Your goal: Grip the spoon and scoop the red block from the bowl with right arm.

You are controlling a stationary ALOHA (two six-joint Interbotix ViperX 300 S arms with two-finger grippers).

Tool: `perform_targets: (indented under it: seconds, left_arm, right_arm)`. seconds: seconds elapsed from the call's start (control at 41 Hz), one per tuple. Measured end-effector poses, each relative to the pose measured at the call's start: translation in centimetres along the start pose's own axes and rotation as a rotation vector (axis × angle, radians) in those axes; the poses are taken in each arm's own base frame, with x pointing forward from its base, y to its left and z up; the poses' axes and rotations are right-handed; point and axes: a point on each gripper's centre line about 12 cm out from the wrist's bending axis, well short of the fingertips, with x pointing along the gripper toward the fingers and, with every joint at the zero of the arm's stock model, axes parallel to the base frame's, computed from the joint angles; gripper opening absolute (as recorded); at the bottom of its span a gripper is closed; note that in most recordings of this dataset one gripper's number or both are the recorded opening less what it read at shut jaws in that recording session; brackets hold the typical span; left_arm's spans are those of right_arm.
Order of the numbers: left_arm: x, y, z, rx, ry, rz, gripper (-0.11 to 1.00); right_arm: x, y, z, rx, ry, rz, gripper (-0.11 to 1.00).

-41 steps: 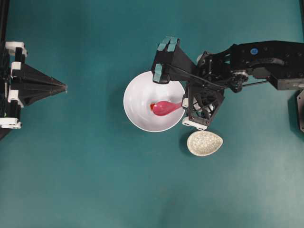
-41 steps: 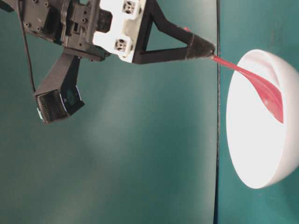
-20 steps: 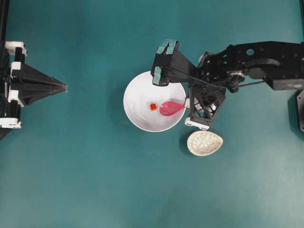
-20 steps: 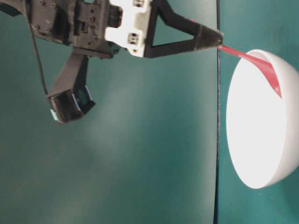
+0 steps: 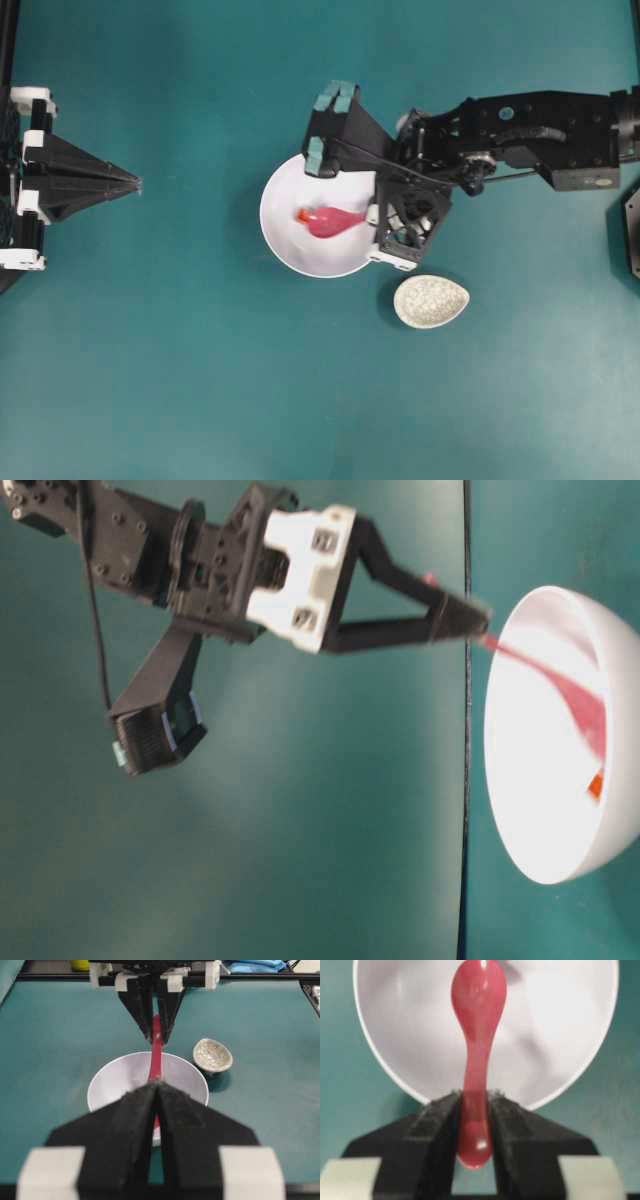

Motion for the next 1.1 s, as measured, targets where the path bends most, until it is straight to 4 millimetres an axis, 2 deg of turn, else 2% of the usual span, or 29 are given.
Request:
perform_targets:
  seconds: [0.268, 0.537, 0.805, 1.098]
  left_arm:
    - [0.0, 0.0, 0.0, 0.005, 0.002, 0.000, 0.00]
    - [0.0, 0.0, 0.0, 0.005, 0.000, 0.000, 0.00]
    - [0.0, 0.0, 0.0, 0.005, 0.000, 0.000, 0.00]
    - [0.0, 0.0, 0.1, 0.005, -0.003, 0.002, 0.00]
  right_arm:
    - [0.2, -1.0, 1.4, 0.011, -0.069, -0.014, 0.25]
    - [0.2, -1.0, 1.9, 0.025, -0.104, -0.007, 0.25]
    - [0.3, -1.1, 0.7, 0.050, -0.099, 0.006, 0.25]
    - [-1.1, -1.2, -0.8, 0.105, -0.251, 0.059, 0.25]
